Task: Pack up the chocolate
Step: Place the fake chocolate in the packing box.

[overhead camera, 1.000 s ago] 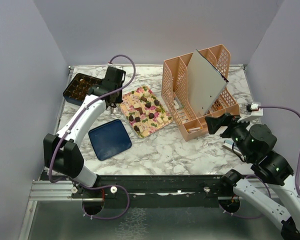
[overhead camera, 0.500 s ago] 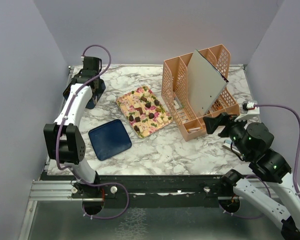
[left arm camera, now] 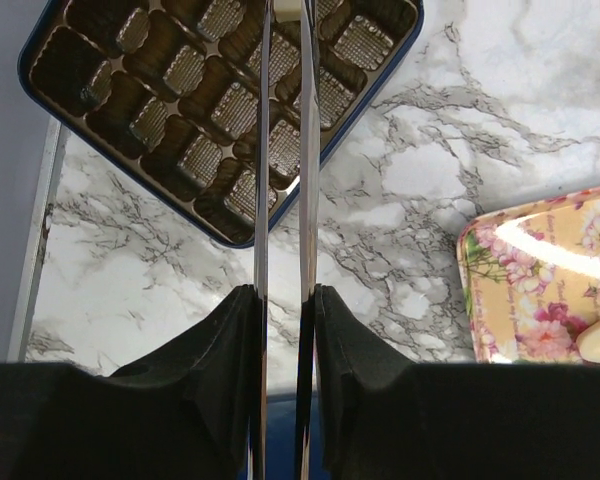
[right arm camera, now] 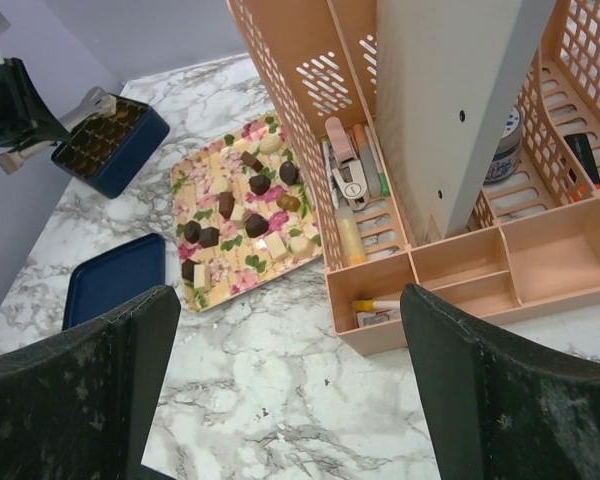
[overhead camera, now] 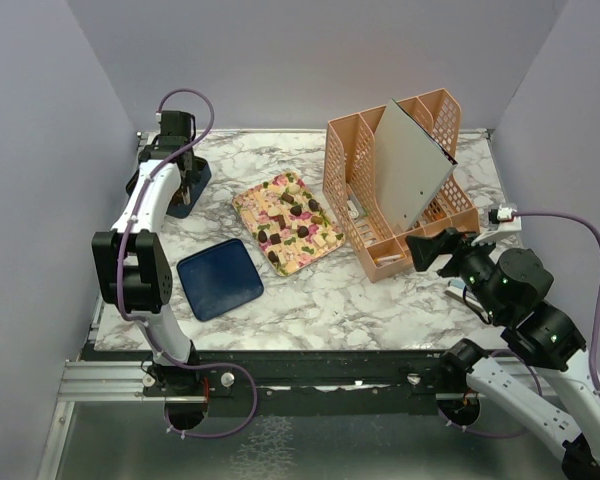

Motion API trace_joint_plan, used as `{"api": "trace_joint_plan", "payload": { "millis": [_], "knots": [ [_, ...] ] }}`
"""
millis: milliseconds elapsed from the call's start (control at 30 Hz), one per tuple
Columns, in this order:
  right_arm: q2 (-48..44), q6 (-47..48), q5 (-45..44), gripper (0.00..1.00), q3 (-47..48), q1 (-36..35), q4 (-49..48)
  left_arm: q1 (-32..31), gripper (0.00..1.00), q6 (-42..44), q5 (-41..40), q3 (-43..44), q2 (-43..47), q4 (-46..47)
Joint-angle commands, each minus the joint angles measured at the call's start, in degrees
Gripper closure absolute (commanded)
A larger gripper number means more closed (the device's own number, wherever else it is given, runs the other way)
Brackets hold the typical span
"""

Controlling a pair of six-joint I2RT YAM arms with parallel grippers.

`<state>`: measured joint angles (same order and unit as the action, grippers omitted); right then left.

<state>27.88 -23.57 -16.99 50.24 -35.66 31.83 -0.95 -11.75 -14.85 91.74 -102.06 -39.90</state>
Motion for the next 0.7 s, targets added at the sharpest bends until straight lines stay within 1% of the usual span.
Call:
{"api": "trace_joint_plan", "payload": {
  "millis": [0,133,300,367,567,667],
  "knots": [
    [-0.67,-0.64,1.73,0.03,0.02,-0.16,0.04,0.42,0.68,0.16,1.34,2.00,-1.31,3.15],
    [-1.35,-1.39,1.26,0.03,0.02,-0.11,0.44,0.42,0.68,0.26,2.26,1.58,-1.91,3.68],
    [-2.18,-2.27,1.47,0.03,-0.03,-0.11,0.60,0.42,0.68,1.10,1.15,2.66,-3.64,3.96],
    [-2.30,-2.19,1.45,0.03,-0.05,-0.16,0.60,1.86,0.68,1.26,1.29,3.22,-4.35,4.12],
    [-2.48,-1.83,1.09,0.03,0.37,-0.11,0.78,1.92,0.68,1.55,0.84,3.32,-6.03,4.13],
    [-2.48,-1.61,0.83,0.03,0.52,-0.13,1.03,1.92,0.63,1.68,1.51,3.85,-6.32,4.13]
  ]
}}
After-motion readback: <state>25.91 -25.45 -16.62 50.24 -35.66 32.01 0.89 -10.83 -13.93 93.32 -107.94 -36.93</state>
